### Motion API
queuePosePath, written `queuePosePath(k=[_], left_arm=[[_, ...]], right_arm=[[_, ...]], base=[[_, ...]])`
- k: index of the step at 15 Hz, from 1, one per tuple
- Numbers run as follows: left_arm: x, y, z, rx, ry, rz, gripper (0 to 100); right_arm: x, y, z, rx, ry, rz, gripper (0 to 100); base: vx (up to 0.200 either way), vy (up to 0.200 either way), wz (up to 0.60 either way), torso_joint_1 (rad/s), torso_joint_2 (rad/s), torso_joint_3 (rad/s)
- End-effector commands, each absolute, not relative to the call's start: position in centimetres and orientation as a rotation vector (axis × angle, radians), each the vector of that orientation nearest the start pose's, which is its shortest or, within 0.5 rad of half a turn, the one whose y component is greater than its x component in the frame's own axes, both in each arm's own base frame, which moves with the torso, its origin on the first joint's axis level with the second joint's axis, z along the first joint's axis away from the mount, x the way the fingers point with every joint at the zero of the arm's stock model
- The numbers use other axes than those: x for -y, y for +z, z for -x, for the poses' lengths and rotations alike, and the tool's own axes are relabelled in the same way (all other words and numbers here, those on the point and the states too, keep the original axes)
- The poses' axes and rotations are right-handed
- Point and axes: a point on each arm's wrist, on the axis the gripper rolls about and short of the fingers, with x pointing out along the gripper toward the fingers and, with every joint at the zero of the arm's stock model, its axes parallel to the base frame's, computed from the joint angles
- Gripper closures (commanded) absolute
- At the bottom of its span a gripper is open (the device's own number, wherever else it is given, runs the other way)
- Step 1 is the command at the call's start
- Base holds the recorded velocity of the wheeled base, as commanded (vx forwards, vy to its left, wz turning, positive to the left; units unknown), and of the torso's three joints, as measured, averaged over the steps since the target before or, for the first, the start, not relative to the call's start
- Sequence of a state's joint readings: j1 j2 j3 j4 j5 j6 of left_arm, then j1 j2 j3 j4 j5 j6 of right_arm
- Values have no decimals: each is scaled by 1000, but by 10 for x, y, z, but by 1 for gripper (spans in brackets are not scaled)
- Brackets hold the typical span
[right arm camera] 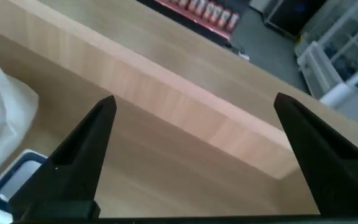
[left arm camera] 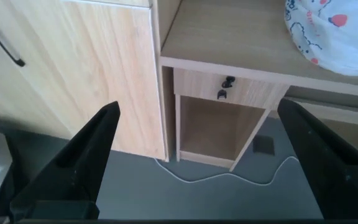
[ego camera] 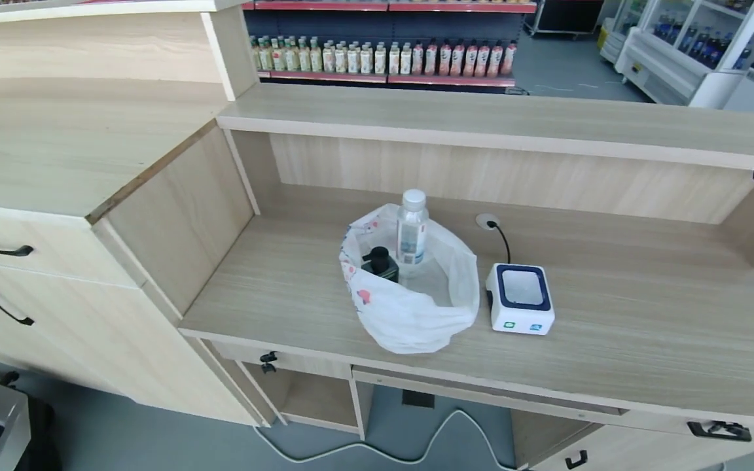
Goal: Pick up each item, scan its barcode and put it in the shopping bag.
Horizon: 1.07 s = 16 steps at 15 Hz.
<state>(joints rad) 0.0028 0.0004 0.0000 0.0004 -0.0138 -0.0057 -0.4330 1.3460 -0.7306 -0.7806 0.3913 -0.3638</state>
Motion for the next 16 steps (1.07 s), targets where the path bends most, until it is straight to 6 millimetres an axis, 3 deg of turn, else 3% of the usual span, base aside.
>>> queuePosePath(k=[1, 3, 7, 9, 12, 16], left_arm=[[0, 75, 23, 0, -11, 6, 0], [0, 75, 23, 0, -11, 6, 0], [0, 75, 23, 0, -11, 6, 0], [0, 75, 23, 0, -11, 6, 0], [0, 75, 23, 0, -11, 6, 0], [0, 75, 23, 0, -11, 6, 0]], right_arm=[[73, 283, -168, 120, -200, 410, 0], [69, 274, -155, 36, -251, 349, 0], [56, 238, -128, -29, -248, 305, 0], [45, 210, -106, -70, -238, 286, 0], [19, 127, -57, -187, -187, 158, 0], [0, 85, -5, -281, -174, 154, 0]], base=[[0, 0, -600, 2, 2, 7], [0, 0, -600, 2, 5, 7], [0, 0, 0, 0, 0, 0], [0, 0, 0, 0, 0, 0], [0, 0, 0, 0, 0, 0], [0, 0, 0, 0, 0, 0]])
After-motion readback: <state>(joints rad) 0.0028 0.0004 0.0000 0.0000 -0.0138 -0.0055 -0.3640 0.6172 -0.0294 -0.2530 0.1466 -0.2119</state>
